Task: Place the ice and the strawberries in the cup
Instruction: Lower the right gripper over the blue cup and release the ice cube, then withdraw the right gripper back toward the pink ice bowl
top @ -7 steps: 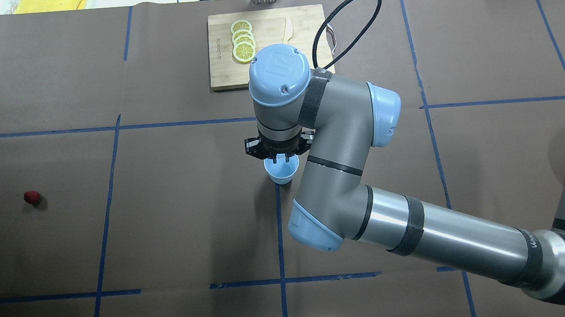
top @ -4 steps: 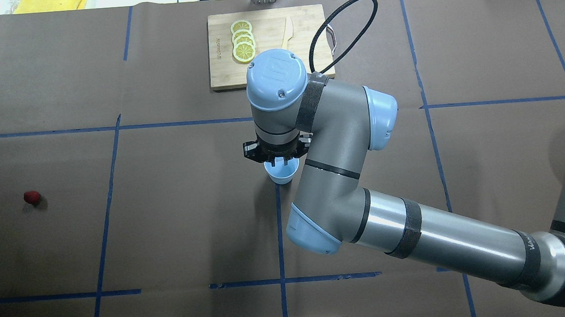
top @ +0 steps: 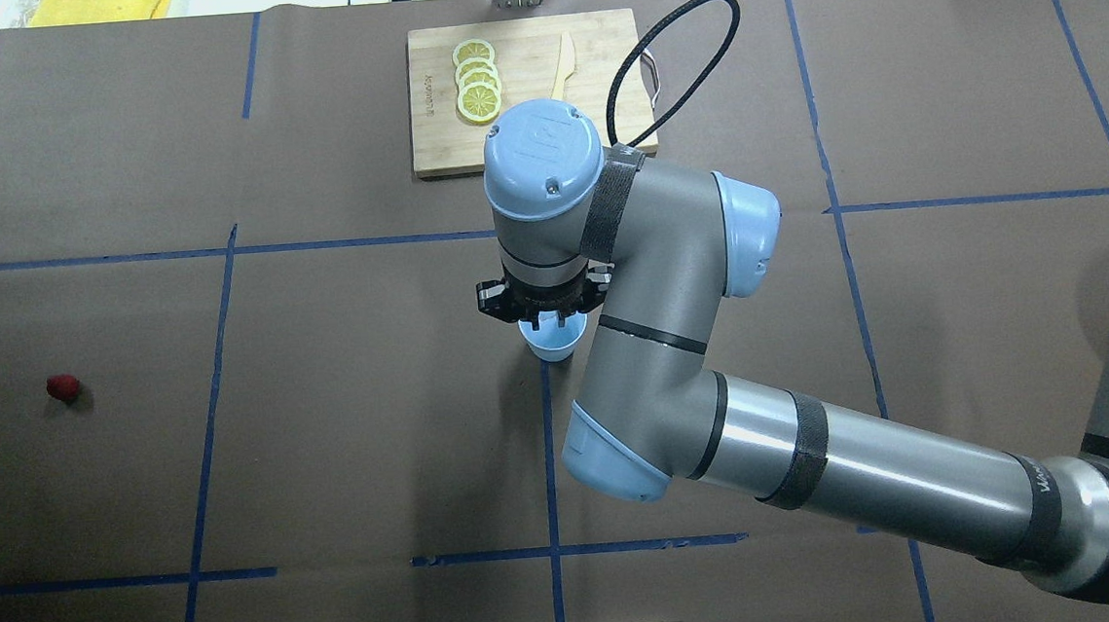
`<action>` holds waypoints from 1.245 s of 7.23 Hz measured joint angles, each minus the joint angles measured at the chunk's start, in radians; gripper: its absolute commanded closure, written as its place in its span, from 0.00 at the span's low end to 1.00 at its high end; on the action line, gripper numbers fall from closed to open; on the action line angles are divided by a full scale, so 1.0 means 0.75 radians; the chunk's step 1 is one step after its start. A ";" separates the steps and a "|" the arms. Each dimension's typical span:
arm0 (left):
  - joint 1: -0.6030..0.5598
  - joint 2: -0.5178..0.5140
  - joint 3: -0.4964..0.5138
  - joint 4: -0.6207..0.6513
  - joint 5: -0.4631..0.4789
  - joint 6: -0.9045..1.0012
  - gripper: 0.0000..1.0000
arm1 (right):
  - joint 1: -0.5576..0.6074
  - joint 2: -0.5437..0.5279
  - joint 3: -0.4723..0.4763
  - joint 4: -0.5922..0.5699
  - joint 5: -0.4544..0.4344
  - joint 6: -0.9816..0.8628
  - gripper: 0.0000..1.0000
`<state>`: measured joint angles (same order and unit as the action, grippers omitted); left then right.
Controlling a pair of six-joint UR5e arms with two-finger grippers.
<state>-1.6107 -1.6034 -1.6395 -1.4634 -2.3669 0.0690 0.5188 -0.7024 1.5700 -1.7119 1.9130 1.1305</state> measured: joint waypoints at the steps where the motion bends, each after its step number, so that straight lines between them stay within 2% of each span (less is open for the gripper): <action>1: 0.000 -0.001 0.000 0.000 0.000 0.000 0.00 | 0.000 0.000 0.001 0.000 0.000 0.000 0.61; 2: 0.000 -0.001 0.000 0.000 0.000 0.000 0.00 | 0.000 0.000 0.002 0.000 0.000 0.000 0.61; 3: 0.000 -0.001 0.000 0.000 0.000 0.000 0.00 | 0.000 -0.001 0.004 0.000 0.000 0.000 0.51; 4: 0.000 -0.002 0.000 0.000 0.000 0.000 0.00 | 0.005 -0.003 0.011 0.001 0.000 -0.001 0.19; 5: 0.000 -0.003 -0.001 0.000 0.000 0.000 0.00 | 0.024 -0.009 0.031 0.000 0.003 -0.002 0.01; 9: 0.000 -0.004 -0.009 0.002 0.000 -0.002 0.00 | 0.130 -0.091 0.176 -0.038 0.021 -0.007 0.01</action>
<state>-1.6106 -1.6061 -1.6463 -1.4619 -2.3670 0.0676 0.6167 -0.7710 1.7019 -1.7404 1.9290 1.1251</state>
